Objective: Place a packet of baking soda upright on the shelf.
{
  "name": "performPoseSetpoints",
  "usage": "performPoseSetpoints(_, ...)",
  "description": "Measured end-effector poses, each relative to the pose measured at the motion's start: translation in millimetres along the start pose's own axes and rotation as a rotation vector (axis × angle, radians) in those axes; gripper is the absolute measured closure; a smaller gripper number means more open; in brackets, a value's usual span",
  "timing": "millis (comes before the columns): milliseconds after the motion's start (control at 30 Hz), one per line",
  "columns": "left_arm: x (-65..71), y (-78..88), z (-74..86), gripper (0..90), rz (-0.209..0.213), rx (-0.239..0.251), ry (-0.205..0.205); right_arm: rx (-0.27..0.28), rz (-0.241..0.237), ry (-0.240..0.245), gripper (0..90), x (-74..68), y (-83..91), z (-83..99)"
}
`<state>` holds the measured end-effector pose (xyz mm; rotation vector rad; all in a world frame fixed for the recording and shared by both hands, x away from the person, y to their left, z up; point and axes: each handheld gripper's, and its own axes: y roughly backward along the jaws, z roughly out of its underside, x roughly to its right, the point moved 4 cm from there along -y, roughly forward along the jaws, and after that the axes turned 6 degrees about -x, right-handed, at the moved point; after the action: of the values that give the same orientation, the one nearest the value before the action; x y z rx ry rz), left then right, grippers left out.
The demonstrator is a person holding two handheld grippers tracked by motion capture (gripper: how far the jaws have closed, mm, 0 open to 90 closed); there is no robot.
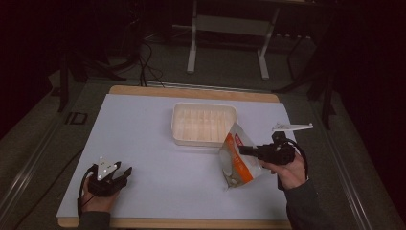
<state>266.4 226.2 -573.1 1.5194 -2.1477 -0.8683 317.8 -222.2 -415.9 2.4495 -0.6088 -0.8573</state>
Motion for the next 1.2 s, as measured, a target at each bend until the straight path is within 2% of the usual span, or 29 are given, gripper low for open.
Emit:
performPoseSetpoints(100, -0.5, 1.4, -0.1, 51.3, -0.007, 0.012, -0.001, 0.003, 0.016, 0.003, 90.0, -1.3, 0.3, -4.1)
performPoseSetpoints(367, -0.5, 2.7, -0.2, 50.1, 0.008, 0.022, 0.004, 0.029, 0.037, 0.003, 90.0, -2.9, 2.0, -13.6)
performPoseSetpoints(567, -3.4, 5.2, -0.6, 49.7, -0.003, 0.033, 0.018, 0.053, 0.05, -0.006, 90.0, -0.1, 2.6, -17.3)
performPoseSetpoints(700, -5.0, 4.0, 0.1, 49.4, -0.012, 0.018, 0.021, 0.06, 0.051, -0.013, 90.0, 0.9, 1.8, -18.6)
performPoseSetpoints(933, -7.7, 4.4, 0.1, 49.2, -0.019, 0.022, 0.035, 0.076, 0.06, -0.021, 90.0, 2.3, -1.4, -23.0)
performPoseSetpoints(1200, -6.5, 3.6, 0.1, 49.0, -0.019, 0.017, 0.028, 0.095, 0.067, -0.021, 90.0, 2.5, -1.6, -28.2)
